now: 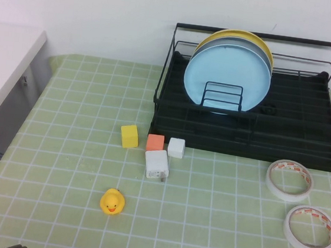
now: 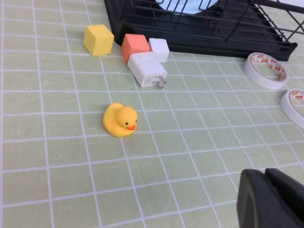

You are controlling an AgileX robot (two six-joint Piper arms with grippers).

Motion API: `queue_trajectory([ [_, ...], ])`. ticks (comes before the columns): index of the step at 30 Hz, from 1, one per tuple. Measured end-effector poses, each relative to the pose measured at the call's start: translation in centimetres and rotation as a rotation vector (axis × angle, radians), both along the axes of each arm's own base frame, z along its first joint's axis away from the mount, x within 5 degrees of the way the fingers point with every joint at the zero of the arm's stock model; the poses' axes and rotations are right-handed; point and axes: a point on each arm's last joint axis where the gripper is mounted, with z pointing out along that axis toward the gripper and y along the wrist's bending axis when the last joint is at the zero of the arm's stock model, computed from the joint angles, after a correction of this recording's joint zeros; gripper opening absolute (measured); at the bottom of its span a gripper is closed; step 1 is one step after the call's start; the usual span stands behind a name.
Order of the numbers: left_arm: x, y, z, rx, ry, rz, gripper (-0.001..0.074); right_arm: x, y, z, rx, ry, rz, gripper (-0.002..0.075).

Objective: Place plate on rack

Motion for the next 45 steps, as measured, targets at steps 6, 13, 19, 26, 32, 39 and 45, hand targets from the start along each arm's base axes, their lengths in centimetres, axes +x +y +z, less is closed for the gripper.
queue_trajectory([
  [6,-0.07,-0.05,-0.06,0.001,0.008,-0.008,-0.0001,-0.18,-0.46,-1.02,-0.048,0.004,-0.073,0.0009],
  [13,-0.16,-0.12,-0.14,0.003,0.019,-0.019,-0.0001,-0.17,-0.24,-1.15,-0.046,0.017,-0.029,0.0009],
  [19,-0.16,-0.12,-0.14,0.003,0.019,-0.019,-0.0001,-0.20,-0.10,-1.26,-0.044,0.035,-0.002,0.0009],
  [26,-0.16,-0.12,-0.14,0.003,0.019,-0.019,-0.0001,-0.20,-0.09,-1.28,-0.042,0.036,0.000,0.0009],
  [32,-0.16,-0.12,-0.14,0.003,0.019,-0.019,-0.0001,-0.20,-0.09,-1.28,-0.042,0.036,0.000,0.0009],
  [39,-0.16,-0.12,-0.14,0.003,0.019,-0.019,-0.0001,-0.20,-0.09,-1.28,-0.042,0.036,0.000,0.0009],
  [45,-0.16,-0.12,-0.14,0.003,0.019,-0.019,-0.0001,-0.20,-0.09,-1.28,-0.042,0.037,0.000,0.0009],
])
